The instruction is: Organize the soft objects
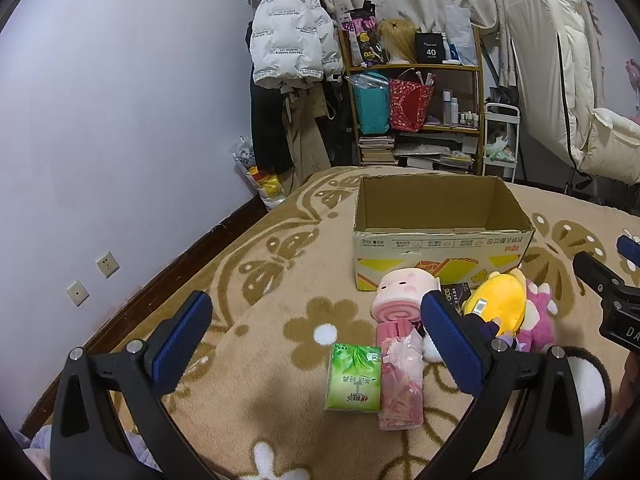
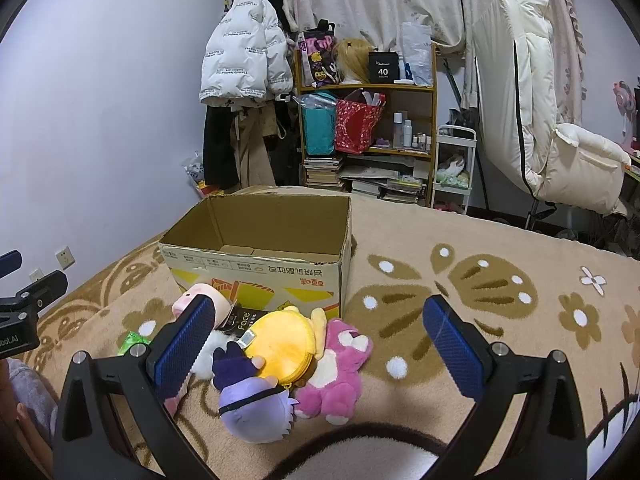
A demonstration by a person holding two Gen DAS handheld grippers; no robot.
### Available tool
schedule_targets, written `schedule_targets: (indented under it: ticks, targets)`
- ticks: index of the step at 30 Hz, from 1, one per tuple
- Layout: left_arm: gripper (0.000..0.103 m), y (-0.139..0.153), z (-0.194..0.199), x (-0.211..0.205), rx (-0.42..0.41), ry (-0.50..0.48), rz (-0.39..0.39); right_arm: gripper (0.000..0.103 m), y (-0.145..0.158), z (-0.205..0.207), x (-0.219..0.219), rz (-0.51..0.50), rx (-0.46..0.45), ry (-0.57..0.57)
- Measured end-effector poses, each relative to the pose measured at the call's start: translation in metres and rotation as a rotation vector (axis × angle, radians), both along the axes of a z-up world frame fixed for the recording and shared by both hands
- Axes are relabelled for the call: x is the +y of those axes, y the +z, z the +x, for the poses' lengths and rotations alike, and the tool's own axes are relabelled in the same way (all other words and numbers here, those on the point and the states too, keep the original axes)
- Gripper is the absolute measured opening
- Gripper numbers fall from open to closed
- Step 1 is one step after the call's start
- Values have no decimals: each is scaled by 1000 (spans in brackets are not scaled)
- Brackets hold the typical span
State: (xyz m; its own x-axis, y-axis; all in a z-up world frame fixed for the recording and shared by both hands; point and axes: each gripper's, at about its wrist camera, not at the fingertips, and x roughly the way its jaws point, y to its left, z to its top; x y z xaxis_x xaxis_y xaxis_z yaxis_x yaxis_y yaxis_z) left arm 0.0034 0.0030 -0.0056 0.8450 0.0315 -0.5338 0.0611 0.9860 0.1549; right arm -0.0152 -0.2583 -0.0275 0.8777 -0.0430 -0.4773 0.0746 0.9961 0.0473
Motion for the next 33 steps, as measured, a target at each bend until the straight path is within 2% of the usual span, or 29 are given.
schedule_targets:
  ticks: [33]
  targets:
    - [103,-2,1,2,6,3,9,103,0,1,0,3,5,1]
